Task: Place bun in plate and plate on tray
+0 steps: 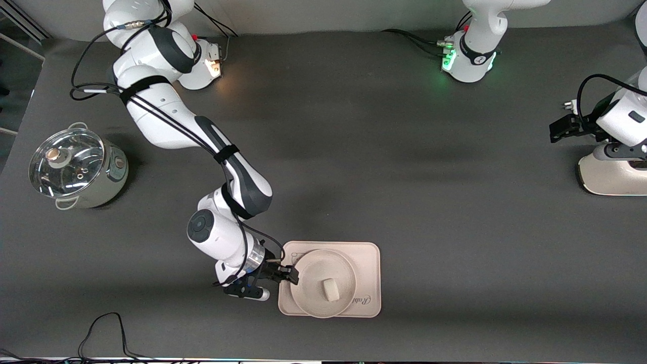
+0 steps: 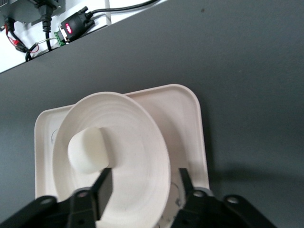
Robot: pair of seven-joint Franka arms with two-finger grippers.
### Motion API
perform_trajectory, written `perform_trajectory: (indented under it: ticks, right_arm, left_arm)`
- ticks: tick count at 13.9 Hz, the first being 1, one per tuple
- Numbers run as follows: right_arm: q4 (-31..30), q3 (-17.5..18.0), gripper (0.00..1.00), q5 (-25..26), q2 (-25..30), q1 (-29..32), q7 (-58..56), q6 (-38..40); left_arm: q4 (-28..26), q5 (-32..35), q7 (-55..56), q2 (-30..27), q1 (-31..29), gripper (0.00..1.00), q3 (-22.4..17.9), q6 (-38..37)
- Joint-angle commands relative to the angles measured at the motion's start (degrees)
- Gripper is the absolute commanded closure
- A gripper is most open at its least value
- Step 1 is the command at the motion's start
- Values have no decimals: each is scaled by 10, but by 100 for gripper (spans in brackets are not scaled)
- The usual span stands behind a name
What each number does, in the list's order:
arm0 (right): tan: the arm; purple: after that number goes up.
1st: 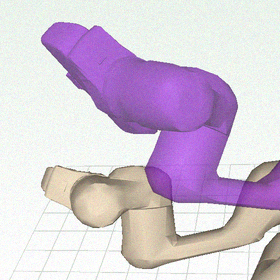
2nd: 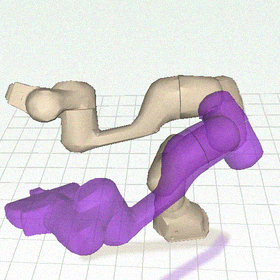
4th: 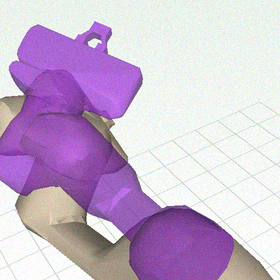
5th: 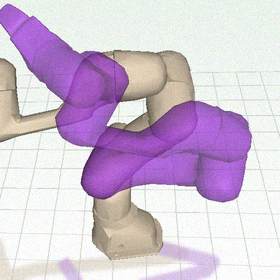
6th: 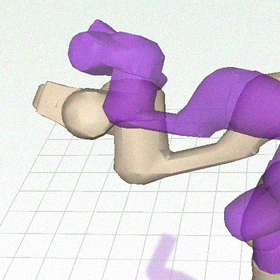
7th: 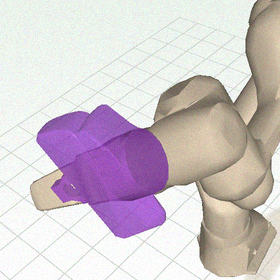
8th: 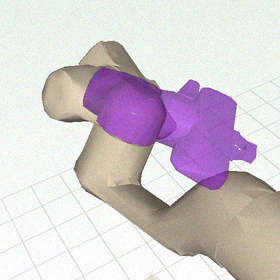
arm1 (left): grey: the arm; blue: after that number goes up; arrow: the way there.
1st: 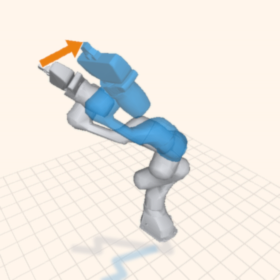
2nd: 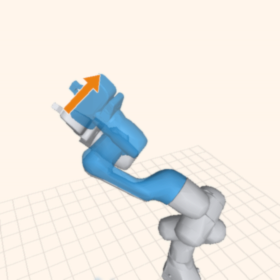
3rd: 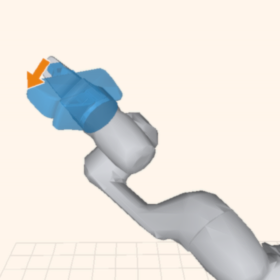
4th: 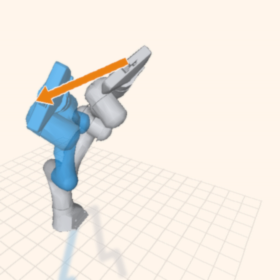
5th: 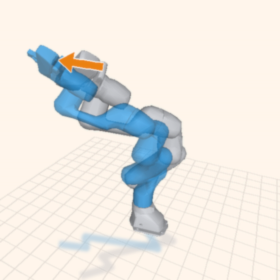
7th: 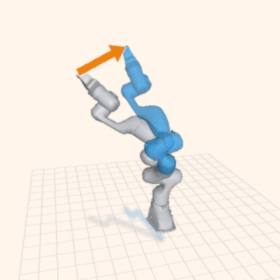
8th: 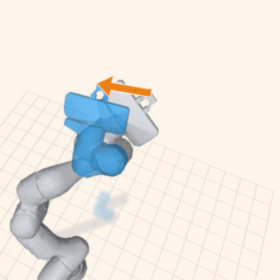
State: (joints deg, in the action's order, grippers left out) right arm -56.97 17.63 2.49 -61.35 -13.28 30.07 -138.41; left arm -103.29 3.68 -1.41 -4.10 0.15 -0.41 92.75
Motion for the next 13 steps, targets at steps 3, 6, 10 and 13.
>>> perform_trajectory:
  ticks: [3,6,10,13]
  right_arm:
    - [-30,-18,0,50,144,24,-67,239]
    - [-95,-43,0,49,264,48,-75,363]
    - [-226,-109,0,38,432,62,-126,413]
    - [-366,-144,0,7,559,70,-141,380]
  left_arm:
    - [16,1,-12,7,9,0,-9,-4]
    - [28,-1,-12,7,8,0,-9,-19]
    - [33,-2,15,2,11,0,-2,-22]
    - [40,-2,47,0,6,0,9,-38]
